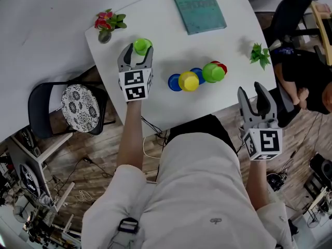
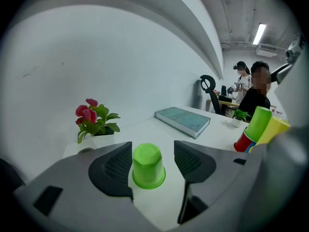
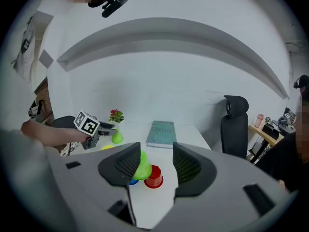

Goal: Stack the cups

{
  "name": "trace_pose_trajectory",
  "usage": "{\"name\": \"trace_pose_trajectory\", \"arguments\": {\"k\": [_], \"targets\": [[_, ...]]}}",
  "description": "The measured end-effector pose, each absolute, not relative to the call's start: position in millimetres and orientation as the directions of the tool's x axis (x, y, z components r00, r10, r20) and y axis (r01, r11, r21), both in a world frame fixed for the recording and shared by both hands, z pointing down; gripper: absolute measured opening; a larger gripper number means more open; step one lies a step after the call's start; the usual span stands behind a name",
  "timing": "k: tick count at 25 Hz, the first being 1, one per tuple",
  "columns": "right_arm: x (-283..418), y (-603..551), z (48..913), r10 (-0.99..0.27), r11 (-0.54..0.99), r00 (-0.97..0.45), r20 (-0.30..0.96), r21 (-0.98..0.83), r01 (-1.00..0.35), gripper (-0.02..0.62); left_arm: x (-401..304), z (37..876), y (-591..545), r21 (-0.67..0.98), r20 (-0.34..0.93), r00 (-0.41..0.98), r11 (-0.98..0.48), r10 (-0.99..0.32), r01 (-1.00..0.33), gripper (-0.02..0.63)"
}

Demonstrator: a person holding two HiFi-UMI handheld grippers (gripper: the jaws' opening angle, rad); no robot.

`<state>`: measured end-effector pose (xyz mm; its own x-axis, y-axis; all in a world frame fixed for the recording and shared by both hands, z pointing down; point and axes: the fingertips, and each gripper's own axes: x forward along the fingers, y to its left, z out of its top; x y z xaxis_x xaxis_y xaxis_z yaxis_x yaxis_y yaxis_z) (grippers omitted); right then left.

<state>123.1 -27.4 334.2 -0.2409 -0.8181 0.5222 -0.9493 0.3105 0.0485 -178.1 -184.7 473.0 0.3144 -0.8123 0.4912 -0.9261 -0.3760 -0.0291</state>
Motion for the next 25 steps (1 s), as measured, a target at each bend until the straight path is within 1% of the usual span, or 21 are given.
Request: {"name": "trace_pose_trajectory", "arguments": {"k": [8, 11, 15, 25], "targets": [[122, -30, 336, -0.812, 0.317, -0.245, 0.529, 0.048, -0.947, 0.213, -188, 496, -193, -0.002, 0.542, 0.266, -0.317, -0.797, -0.948, 0.267], [122, -29, 337, -0.810, 0.310, -0.240, 0.536, 0.043, -0.950, 0.210, -190, 498, -193, 0.001, 0.543, 0.260, -0.309, -0.798, -0.951, 0.253], [122, -28, 337, -0.809, 0.312, -0.242, 0.536, 0.041, -0.949, 0.209, -191, 498, -194, 0.002, 0.543, 0.262, -0.310, -0.798, -0.951, 0.222], [126, -24, 334, -0.820, 0.324, -0.266, 0.507, 0.028, -0.946, 0.206, -175, 473, -181, -0.007, 0.523, 0.294, -0.350, -0.800, -0.937, 0.221]]}}
